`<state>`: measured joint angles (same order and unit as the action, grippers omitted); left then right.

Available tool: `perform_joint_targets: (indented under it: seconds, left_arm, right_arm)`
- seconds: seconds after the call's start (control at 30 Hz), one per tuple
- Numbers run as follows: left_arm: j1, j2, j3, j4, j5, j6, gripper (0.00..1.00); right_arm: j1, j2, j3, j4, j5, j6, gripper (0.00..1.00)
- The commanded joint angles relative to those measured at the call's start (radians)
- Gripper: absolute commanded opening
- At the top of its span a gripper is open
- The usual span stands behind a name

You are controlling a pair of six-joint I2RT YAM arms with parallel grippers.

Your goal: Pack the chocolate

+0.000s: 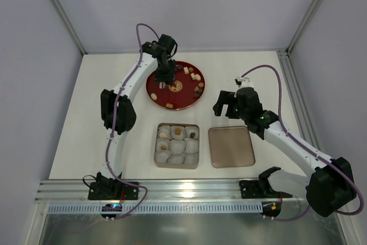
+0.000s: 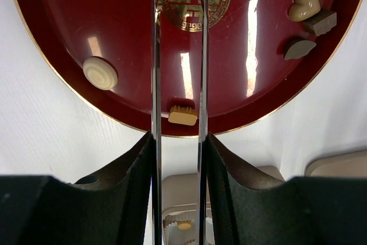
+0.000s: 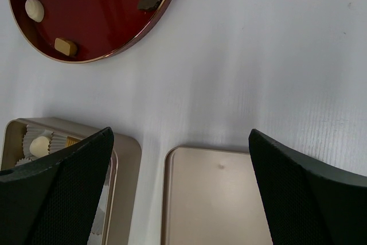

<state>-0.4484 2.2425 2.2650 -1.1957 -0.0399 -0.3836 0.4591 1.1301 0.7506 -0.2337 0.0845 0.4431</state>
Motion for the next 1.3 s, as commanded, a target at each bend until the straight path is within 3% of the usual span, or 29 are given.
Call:
perform_joint_targets:
  seconds: [0.0,0.67,1.27]
  left_arm:
    - [0.004,0.008,0.041,-0.031,0.012,0.018,0.39]
    - [0.002,-0.04,0.013,-0.058,0.026,0.034,0.34]
    - [0.001,-0.061,0.008,-0.084,0.037,0.052,0.4]
  right_arm:
    - [0.006,-0.029,0.013,0.013,0.015,-0.011,1.0]
    - [0.006,-0.02,0.003,0.03,0.009,0.0,1.0]
    - [0.006,-0.012,-0.005,0.037,0.009,0.005,1.0]
